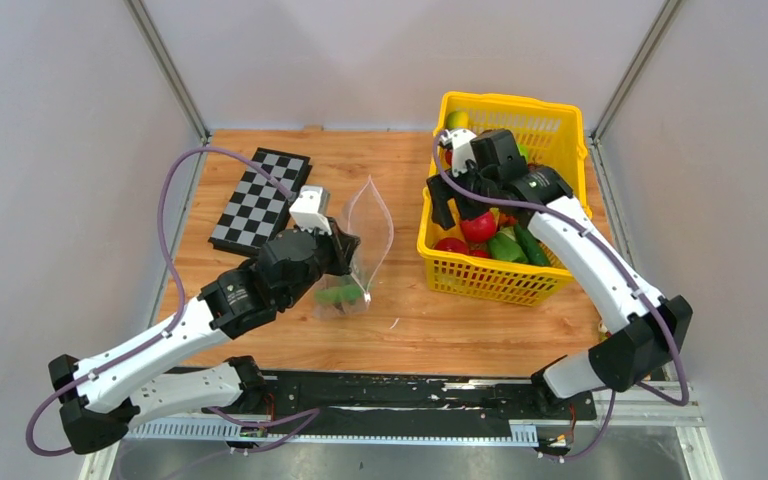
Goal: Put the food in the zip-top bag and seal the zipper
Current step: Move the bin to the center of the board, then pick up the fake fruit from the bin.
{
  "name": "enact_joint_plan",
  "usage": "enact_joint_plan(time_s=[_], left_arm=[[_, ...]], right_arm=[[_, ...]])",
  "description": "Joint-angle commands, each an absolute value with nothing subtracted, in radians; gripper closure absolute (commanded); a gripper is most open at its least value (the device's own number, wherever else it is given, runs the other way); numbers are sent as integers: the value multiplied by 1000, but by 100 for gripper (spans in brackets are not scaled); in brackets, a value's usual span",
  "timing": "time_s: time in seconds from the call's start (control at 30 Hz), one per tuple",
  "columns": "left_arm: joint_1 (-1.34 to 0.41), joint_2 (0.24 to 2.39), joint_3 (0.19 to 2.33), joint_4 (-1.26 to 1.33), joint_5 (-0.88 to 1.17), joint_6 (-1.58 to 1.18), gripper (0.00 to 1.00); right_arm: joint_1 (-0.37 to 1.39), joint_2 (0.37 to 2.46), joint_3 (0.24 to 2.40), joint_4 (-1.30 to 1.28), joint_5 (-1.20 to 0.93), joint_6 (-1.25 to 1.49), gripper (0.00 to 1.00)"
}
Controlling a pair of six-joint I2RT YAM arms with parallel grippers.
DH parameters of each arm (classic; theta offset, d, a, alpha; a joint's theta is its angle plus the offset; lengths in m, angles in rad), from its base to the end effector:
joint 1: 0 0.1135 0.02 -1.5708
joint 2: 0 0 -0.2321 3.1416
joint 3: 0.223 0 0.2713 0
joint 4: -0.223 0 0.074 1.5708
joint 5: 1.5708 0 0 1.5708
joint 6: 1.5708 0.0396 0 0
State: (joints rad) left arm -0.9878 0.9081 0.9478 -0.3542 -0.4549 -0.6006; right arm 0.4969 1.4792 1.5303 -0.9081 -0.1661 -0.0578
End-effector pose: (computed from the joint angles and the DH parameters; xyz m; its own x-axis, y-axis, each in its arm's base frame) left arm 0.1485 -0.1936 0.3330 -0.4343 -0.2635 -0.8613 0.3327 0.8417 -0.4253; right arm 0.2905 0.1650 0.3326 -0.6307 -0.4068 -0.6608 -0.6027 0.7932 0.0869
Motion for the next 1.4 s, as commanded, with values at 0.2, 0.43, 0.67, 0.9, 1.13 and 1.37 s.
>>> enact_joint_plan(time_s=[0.2, 0.43, 0.67, 0.9, 1.13, 1.37], left_arm=[[-991, 879, 934, -340, -486, -611, 100], [-991, 884, 934, -335, -484, -615, 100], [-991, 884, 940, -343, -481, -615, 100], [-991, 875, 930, -346, -491, -619, 100], [-991, 898, 940, -338, -477, -616, 100], [-991, 900, 939, -333, -471, -616, 100]], right_arm=[[265, 1323, 1388, -786, -61, 25, 18], [209, 1372, 1315, -677, -238, 84, 18], [210, 1487, 1312, -645, -253, 160, 18], [211, 1549, 1375, -791, -316, 58, 18], [210, 1529, 1393, -860, -459, -9, 7], [211, 1548, 1371, -839, -435, -23, 14]])
